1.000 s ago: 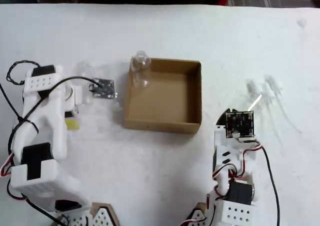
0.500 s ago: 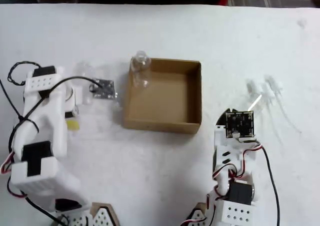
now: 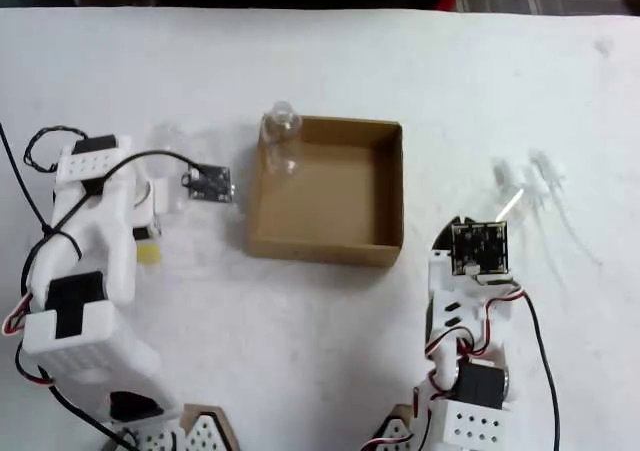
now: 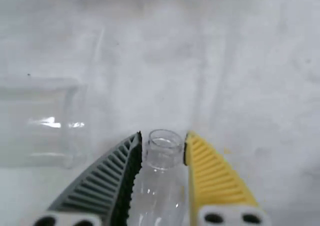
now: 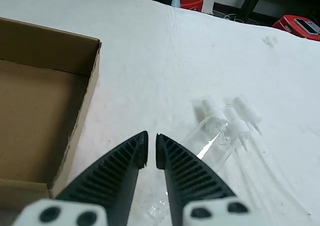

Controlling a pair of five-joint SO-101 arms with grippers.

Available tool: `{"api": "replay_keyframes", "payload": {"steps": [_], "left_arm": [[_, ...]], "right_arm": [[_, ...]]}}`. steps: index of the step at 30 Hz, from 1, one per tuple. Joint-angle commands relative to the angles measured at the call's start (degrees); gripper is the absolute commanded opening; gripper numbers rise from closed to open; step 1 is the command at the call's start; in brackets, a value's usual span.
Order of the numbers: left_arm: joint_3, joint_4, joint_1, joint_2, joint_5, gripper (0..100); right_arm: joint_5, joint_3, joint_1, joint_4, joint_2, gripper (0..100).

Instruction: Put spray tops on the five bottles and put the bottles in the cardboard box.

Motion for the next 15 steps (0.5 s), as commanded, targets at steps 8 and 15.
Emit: {"api": "replay_keyframes", "payload": {"steps": [8,15], "left_arm": [[-4.7,9.6,3.2,-3.6,-0.4,3],[-13.6,26.6,7.1,-15.1,1.7,2]], "right_arm": [[0.5,0.4,-0.4,-1.0,0.0,2.1],[0.5,0.4,-0.4,-1.0,0.0,2.1]]}}
